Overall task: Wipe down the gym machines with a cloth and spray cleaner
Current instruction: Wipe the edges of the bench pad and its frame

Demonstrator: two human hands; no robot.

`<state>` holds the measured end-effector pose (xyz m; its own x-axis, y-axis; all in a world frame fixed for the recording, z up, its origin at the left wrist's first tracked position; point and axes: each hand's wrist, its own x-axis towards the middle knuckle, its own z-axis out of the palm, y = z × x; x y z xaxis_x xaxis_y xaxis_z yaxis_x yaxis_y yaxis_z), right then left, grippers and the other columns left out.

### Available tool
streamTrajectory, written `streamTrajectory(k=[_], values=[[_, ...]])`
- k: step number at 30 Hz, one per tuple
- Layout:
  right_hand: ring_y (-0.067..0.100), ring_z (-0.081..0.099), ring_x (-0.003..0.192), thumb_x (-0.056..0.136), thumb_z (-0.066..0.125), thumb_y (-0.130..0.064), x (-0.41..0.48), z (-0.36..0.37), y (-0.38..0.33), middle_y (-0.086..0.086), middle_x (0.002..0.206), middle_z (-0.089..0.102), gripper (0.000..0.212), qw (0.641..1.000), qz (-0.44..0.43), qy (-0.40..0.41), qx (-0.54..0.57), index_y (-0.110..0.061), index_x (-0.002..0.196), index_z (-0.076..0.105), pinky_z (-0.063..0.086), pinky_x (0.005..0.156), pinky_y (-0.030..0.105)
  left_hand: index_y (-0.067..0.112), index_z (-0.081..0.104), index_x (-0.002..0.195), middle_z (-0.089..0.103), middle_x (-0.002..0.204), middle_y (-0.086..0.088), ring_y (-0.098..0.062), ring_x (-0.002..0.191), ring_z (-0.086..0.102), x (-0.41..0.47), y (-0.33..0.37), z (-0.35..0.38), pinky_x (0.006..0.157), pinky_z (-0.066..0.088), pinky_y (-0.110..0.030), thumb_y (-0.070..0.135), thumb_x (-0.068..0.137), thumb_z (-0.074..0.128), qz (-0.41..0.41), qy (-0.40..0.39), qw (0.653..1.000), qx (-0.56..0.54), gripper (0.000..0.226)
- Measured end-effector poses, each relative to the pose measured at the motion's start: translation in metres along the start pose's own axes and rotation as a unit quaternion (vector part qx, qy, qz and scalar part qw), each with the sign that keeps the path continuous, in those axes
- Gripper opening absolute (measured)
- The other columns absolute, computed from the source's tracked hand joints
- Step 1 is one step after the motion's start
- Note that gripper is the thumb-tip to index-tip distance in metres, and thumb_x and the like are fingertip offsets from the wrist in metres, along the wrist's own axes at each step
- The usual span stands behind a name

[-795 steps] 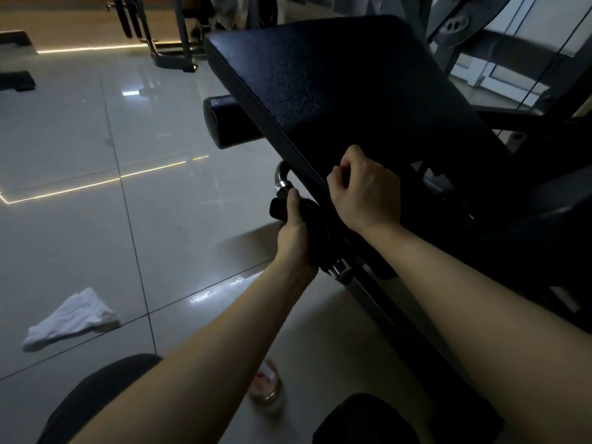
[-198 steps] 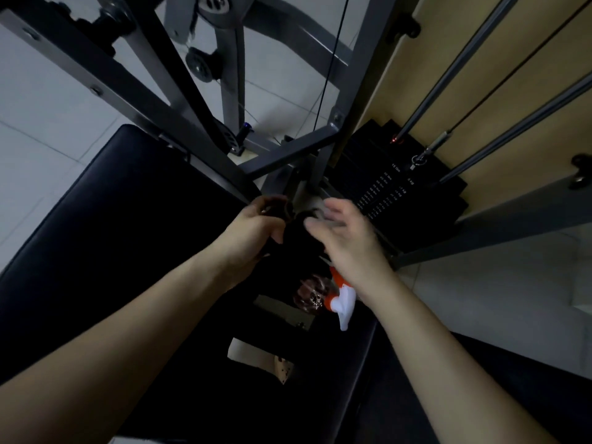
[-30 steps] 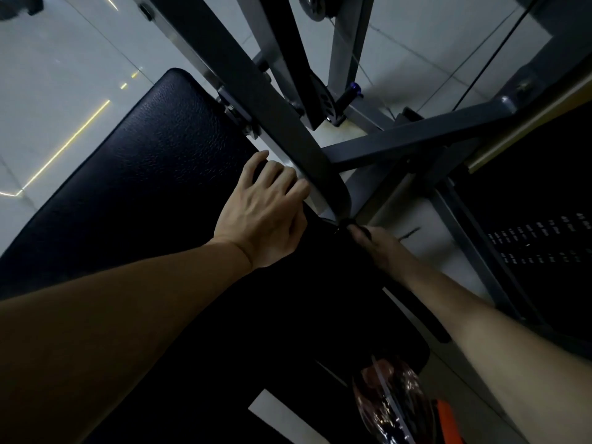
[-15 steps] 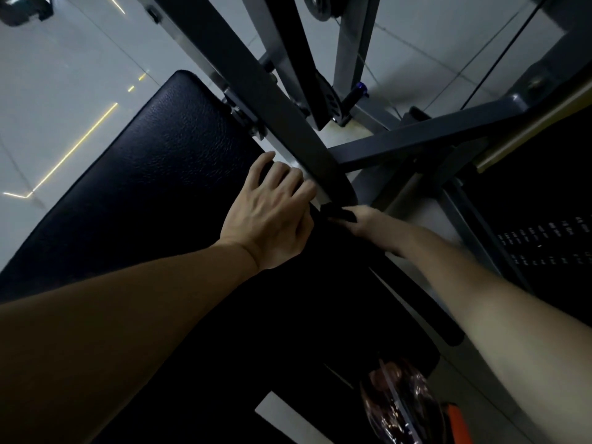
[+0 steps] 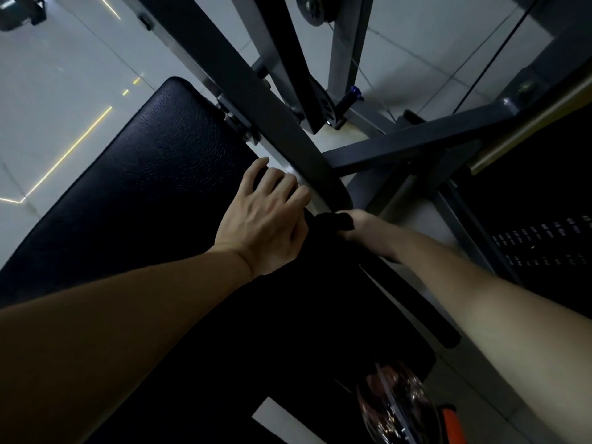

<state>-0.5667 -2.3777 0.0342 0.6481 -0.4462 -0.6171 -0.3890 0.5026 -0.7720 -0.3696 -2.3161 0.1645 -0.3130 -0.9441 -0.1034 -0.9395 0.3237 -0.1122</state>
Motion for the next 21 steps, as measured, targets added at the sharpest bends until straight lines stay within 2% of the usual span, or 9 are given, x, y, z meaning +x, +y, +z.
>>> streamTrajectory(k=[3,4,8,11,14,15,17,19,21], values=[[0.02,0.064,0.08,0.082,0.071,-0.048,0.004,0.001,-0.01,0.023,0.091,0.07,0.046,0.996,-0.021,-0.008,-0.081,-0.004,0.095,0.068,0.049,0.071,0.033,0.017,0.058,0.099,0.056,0.097,-0.004,-0.03,0.103,0.052,0.001,0.001,0.001,0.122,0.021,-0.051,0.032,0.09,0.04,-0.001,0.002,1.0,0.01,0.025],[0.02,0.063,0.079,0.082,0.07,-0.049,0.005,0.001,-0.011,0.024,0.088,0.069,0.051,0.995,-0.023,-0.013,-0.093,0.0,0.095,0.067,0.048,0.07,0.034,0.017,0.058,0.1,0.056,0.098,-0.003,-0.03,0.104,0.052,0.001,0.001,0.001,0.122,0.021,-0.051,0.032,0.09,0.041,-0.001,-0.004,1.0,0.011,0.025],[0.02,0.06,0.078,0.096,0.067,-0.032,0.003,0.002,-0.009,0.014,0.084,0.064,0.04,0.996,-0.023,-0.004,-0.085,0.007,0.098,0.064,0.046,0.071,0.034,0.018,0.058,0.102,0.056,0.099,-0.003,-0.03,0.105,0.052,0.001,0.001,0.0,0.122,0.019,-0.05,0.032,0.091,0.04,-0.007,-0.011,1.0,0.02,0.025],[0.021,0.062,0.08,0.097,0.062,-0.042,0.004,0.005,-0.01,0.012,0.084,0.065,0.044,0.999,0.002,0.006,-0.045,0.002,0.099,0.065,0.046,0.072,0.03,0.017,0.058,0.102,0.056,0.098,-0.003,-0.031,0.104,0.052,0.001,0.002,-0.001,0.122,0.02,-0.051,0.032,0.091,0.042,-0.011,-0.009,1.0,0.017,0.025],[0.027,0.061,0.091,0.101,0.05,-0.048,0.017,0.012,-0.017,0.008,0.083,0.059,0.043,0.991,0.048,0.079,-0.099,-0.009,0.088,0.058,0.041,0.076,0.03,0.017,0.058,0.101,0.055,0.098,-0.003,-0.031,0.104,0.052,0.001,0.003,-0.001,0.122,0.021,-0.051,0.031,0.091,0.04,-0.016,-0.01,1.0,0.017,0.025],[0.029,0.061,0.096,0.102,0.047,-0.049,0.022,0.013,-0.021,0.011,0.09,0.06,0.044,0.987,0.065,0.09,-0.119,-0.008,0.095,0.059,0.04,0.078,0.031,0.018,0.057,0.1,0.055,0.097,-0.003,-0.031,0.104,0.052,0.001,0.002,-0.001,0.122,0.021,-0.05,0.031,0.091,0.039,-0.017,-0.01,1.0,0.017,0.025],[0.028,0.057,0.104,0.105,0.044,-0.043,0.028,0.013,-0.035,0.017,0.116,0.061,0.042,0.981,0.111,0.059,-0.147,-0.008,0.124,0.058,0.039,0.082,0.031,0.018,0.057,0.1,0.055,0.098,-0.003,-0.03,0.104,0.051,0.002,0.002,0.0,0.121,0.021,-0.05,0.031,0.091,0.039,-0.017,-0.01,1.0,0.018,0.024],[0.029,0.056,0.113,0.106,0.045,-0.035,0.033,0.008,-0.045,0.017,0.129,0.058,0.043,0.981,0.114,0.037,-0.152,-0.005,0.136,0.054,0.04,0.088,0.03,0.018,0.057,0.101,0.056,0.099,-0.003,-0.03,0.104,0.051,0.001,0.003,-0.001,0.121,0.021,-0.05,0.031,0.091,0.04,-0.019,-0.016,1.0,0.014,0.024],[0.024,0.06,0.099,0.104,0.051,-0.034,0.031,0.009,-0.049,0.012,0.107,0.064,0.033,0.988,0.104,0.008,-0.115,-0.007,0.116,0.065,0.043,0.082,0.029,0.018,0.058,0.103,0.056,0.1,-0.003,-0.03,0.105,0.052,0.002,0.003,-0.002,0.121,0.021,-0.05,0.031,0.091,0.04,-0.018,-0.018,1.0,0.014,0.025]])
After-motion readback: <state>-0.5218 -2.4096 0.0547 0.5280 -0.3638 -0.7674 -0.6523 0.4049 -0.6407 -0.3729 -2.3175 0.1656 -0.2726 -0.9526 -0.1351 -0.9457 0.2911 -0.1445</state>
